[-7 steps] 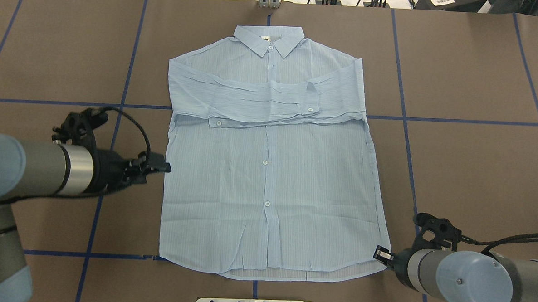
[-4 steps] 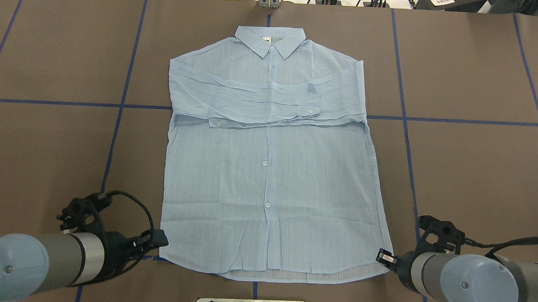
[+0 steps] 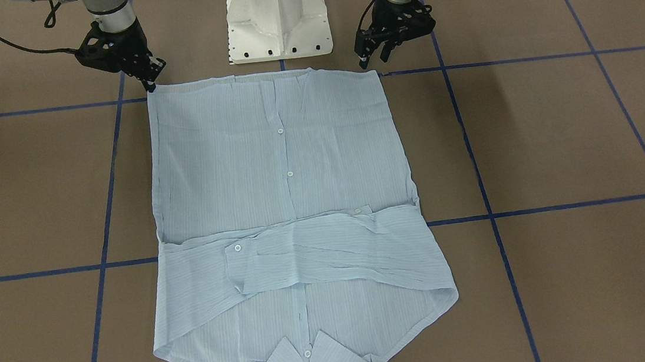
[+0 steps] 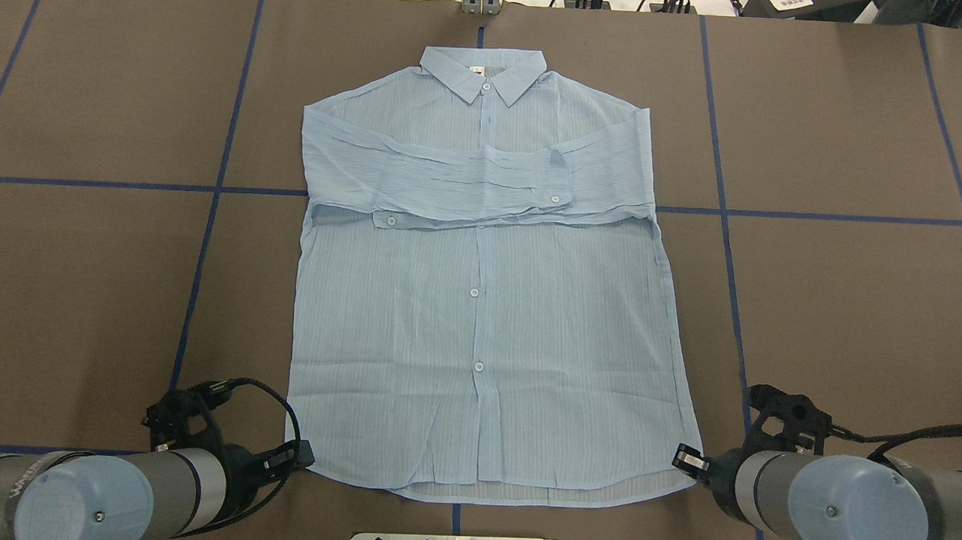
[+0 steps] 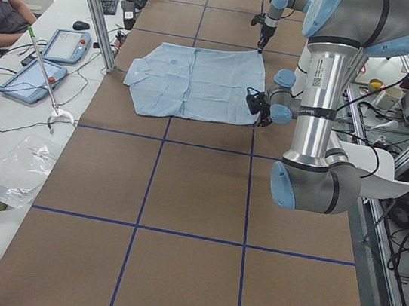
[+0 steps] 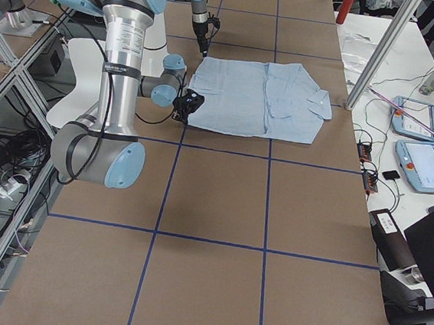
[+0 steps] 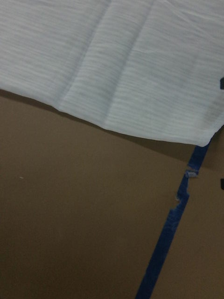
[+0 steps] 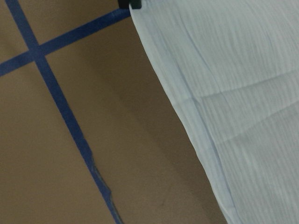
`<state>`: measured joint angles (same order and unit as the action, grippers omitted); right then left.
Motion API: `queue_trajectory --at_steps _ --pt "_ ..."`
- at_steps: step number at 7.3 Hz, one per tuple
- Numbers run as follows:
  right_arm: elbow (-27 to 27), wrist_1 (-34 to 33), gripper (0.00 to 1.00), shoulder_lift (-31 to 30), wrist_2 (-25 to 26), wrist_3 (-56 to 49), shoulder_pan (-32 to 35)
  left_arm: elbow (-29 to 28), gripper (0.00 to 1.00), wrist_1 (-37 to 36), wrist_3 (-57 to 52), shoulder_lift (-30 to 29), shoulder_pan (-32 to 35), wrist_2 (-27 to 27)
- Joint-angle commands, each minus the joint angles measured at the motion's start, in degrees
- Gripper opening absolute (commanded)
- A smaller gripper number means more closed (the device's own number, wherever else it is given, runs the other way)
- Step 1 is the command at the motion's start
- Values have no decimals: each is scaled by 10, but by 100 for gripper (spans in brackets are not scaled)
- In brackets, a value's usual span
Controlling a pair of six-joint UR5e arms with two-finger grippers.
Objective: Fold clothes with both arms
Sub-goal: 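Move the left gripper to the hem corner and grasp both hem corners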
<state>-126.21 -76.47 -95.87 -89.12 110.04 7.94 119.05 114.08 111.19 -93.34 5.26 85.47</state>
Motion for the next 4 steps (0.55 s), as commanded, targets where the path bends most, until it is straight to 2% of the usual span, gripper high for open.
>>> queue_trajectory --at_steps 1,3,4 --pt "0 0 0 0 1 1 0 -14 66 -1 0 -10 -1 -4" --pt "-1 -1 0 -1 2 1 0 -26 62 -1 0 -13 3 -4" --pt "0 0 0 -1 2 0 0 -27 53 -1 1 -18 4 -5"
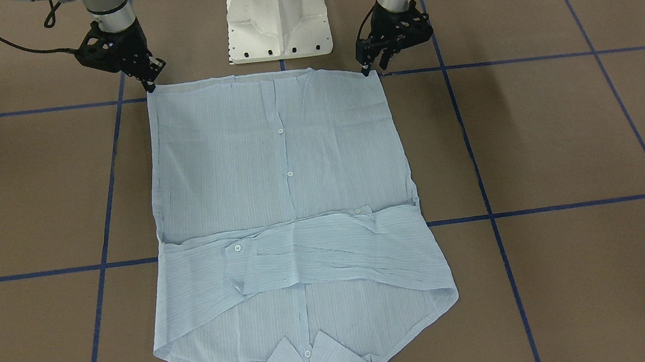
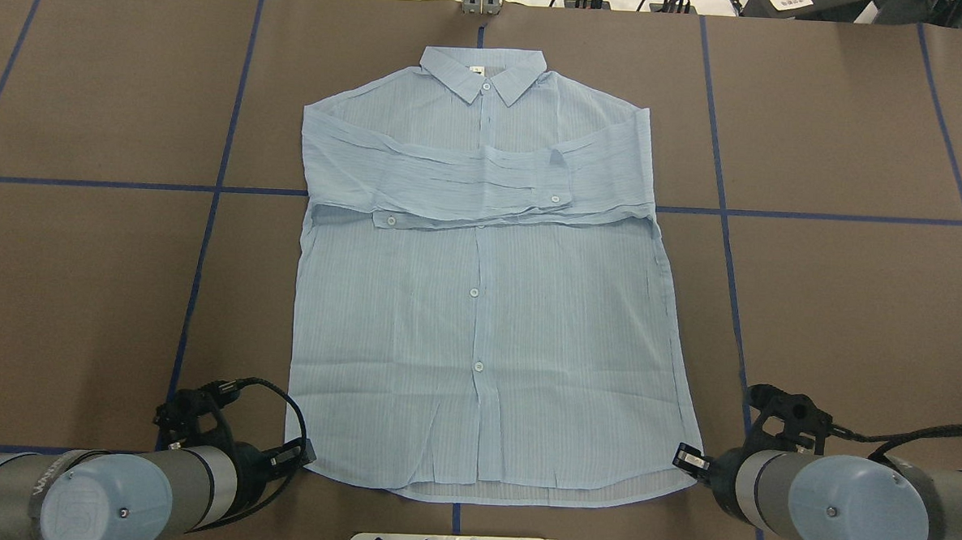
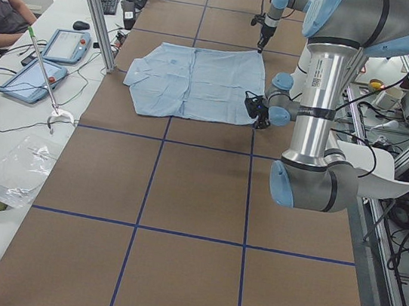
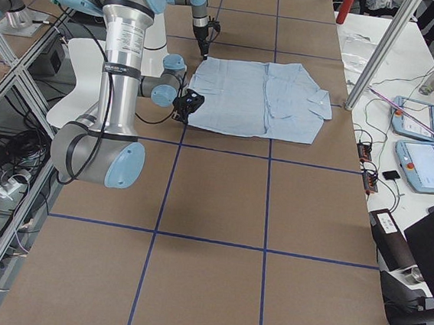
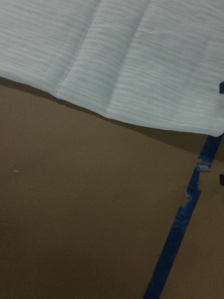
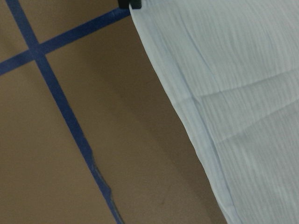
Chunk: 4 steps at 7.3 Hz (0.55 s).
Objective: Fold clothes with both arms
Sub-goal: 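Move the left gripper to the hem corner and grasp both hem corners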
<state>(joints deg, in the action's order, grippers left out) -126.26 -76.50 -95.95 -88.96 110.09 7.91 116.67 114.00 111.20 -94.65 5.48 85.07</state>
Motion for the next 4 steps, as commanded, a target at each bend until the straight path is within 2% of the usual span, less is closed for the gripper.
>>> queue_trajectory --at_steps 1,2,3,4 --pt "0 0 0 0 0 0 0 -3 41 0 1 -5 5 -3" --pt "-1 0 0 0 0 0 0 -2 11 -1 2 -5 5 -3" --pt "-1 0 0 0 0 0 0 -1 0 -1 2 -5 5 -3" --pt "-1 0 0 0 0 0 0 1 0 -1 1 -6 5 -3"
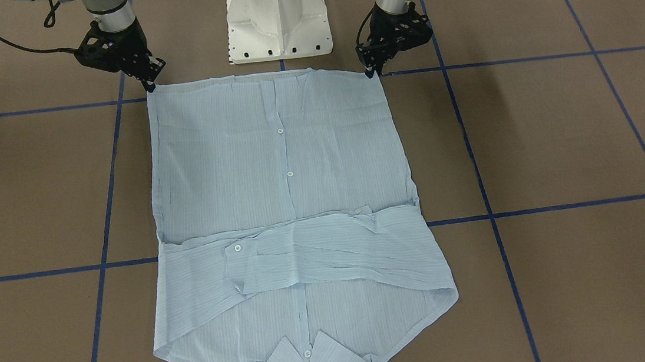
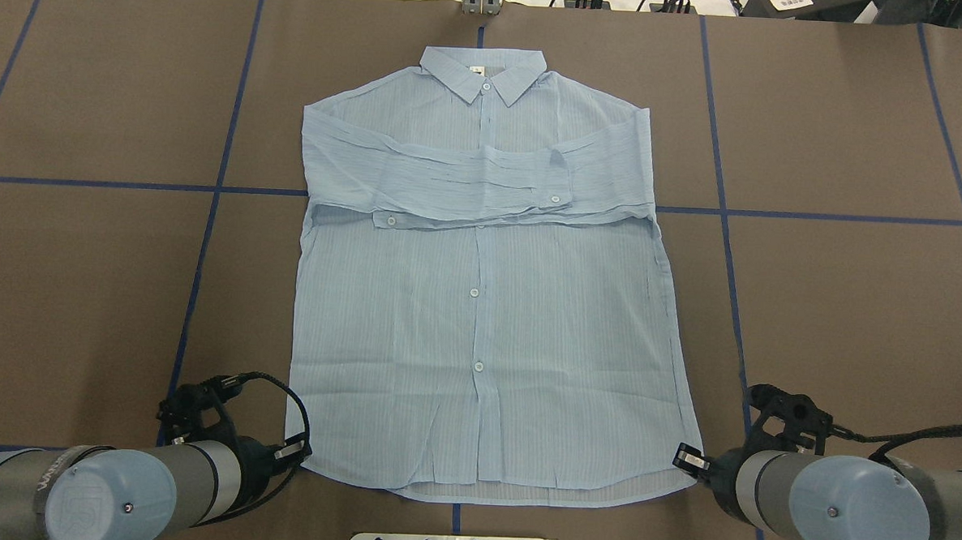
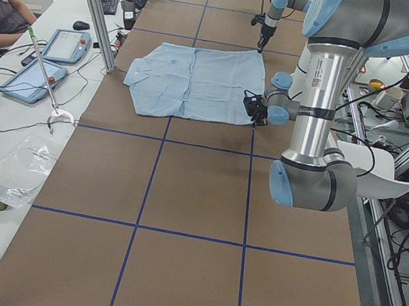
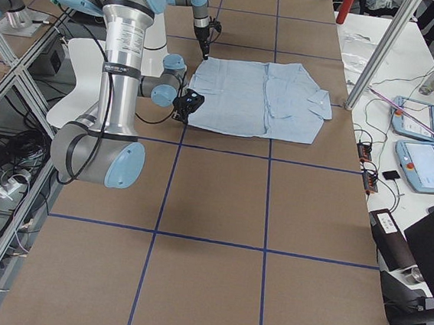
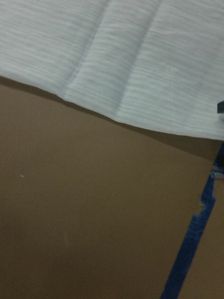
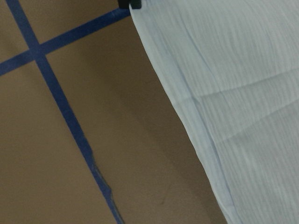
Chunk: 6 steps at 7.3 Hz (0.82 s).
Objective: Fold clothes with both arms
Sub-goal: 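Move the left gripper to the hem corner and grasp both hem corners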
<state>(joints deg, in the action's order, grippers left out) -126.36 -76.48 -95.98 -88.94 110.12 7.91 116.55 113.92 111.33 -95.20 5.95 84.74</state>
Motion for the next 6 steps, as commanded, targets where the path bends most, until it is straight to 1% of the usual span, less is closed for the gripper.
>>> queue_trajectory --at_steps 1,2,3,4,5,6 --pt "0 -1 0 0 0 1 -3 9 0 0 0 -1 1 0" --pt "-5 -1 0 -1 0 1 -11 27 0 0 0 1 4 0" --pt "-11 0 0 -1 -5 9 -18 60 0 -2 0 11 7 0" --pt "-44 -1 0 -2 -5 35 -16 90 0 -11 1 14 7 1" --pt "-80 -1 0 0 -2 60 3 102 0 -18 -1 8 16 3" --pt "-106 -1 0 10 -4 69 40 103 0 -18 -10 -6 67 13"
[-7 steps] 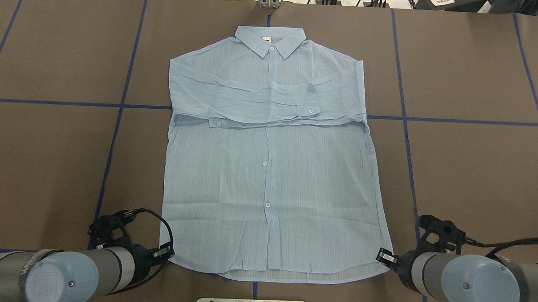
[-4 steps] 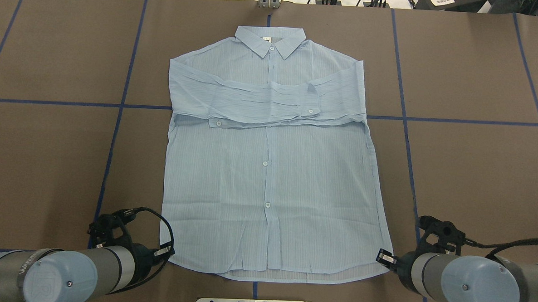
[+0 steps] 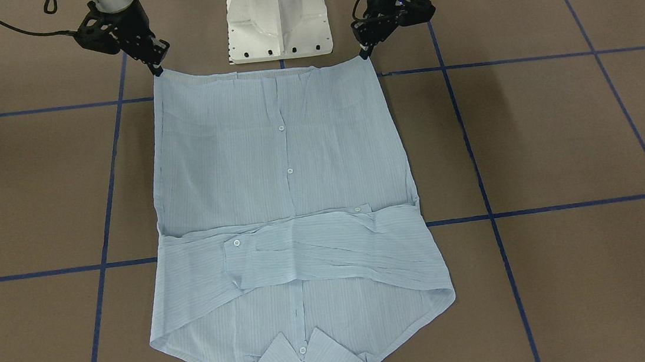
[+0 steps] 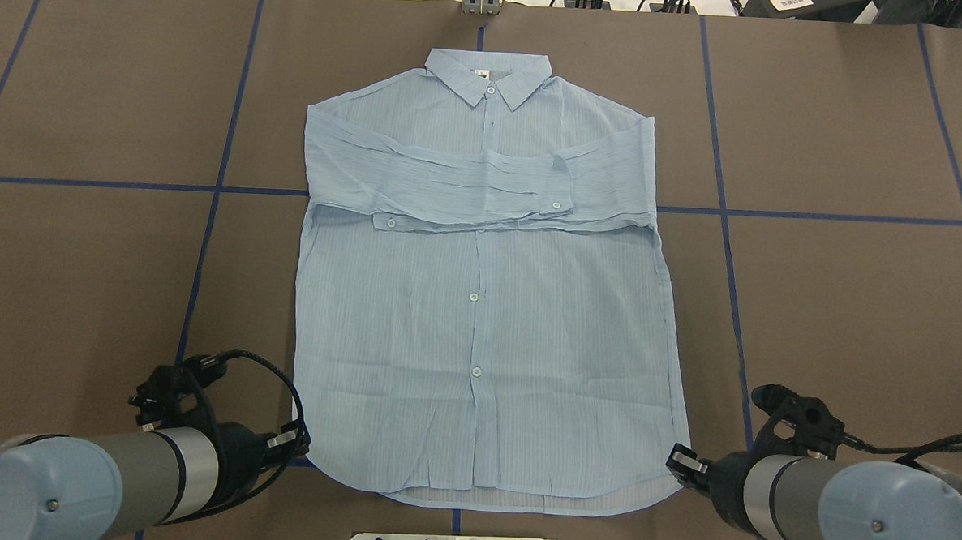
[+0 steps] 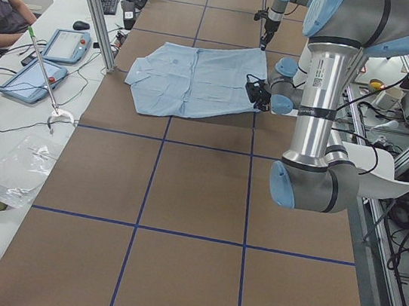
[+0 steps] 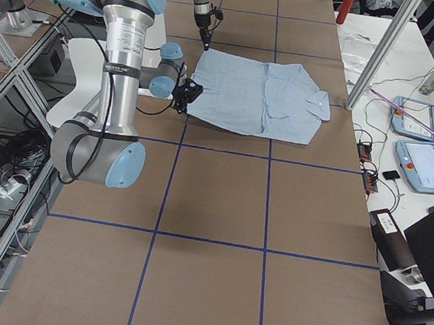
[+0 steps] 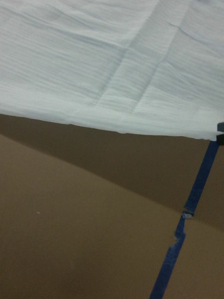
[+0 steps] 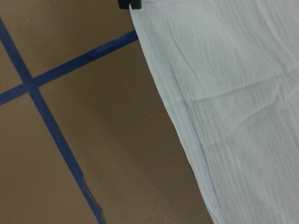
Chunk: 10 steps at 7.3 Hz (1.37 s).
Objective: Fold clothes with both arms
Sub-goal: 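Lift the hem with both grippers and fold it toward the collar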
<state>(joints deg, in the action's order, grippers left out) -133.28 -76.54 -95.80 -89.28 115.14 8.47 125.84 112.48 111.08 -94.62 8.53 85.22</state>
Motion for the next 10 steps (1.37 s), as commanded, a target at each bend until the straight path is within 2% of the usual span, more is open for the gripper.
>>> queue_trajectory --at_steps 1,2,4,6,7,9,10 --pt "-39 1 0 16 5 41 73 6 0 -5 -10 -22 99 31" --pt "-35 0 0 37 3 43 115 2 0 -4 -55 -42 164 74" --pt "-29 -1 0 53 2 41 201 -43 0 -6 -72 -103 257 126" --pt "-17 -4 0 72 0 40 264 -56 0 -10 -76 -120 320 175" --pt "-2 -9 0 94 0 37 281 -62 0 -11 -82 -128 336 177" --pt "99 -46 0 206 -2 11 316 -170 0 -6 -111 -192 371 177" --pt "154 -73 0 254 -1 -25 324 -207 0 6 -145 -199 380 177"
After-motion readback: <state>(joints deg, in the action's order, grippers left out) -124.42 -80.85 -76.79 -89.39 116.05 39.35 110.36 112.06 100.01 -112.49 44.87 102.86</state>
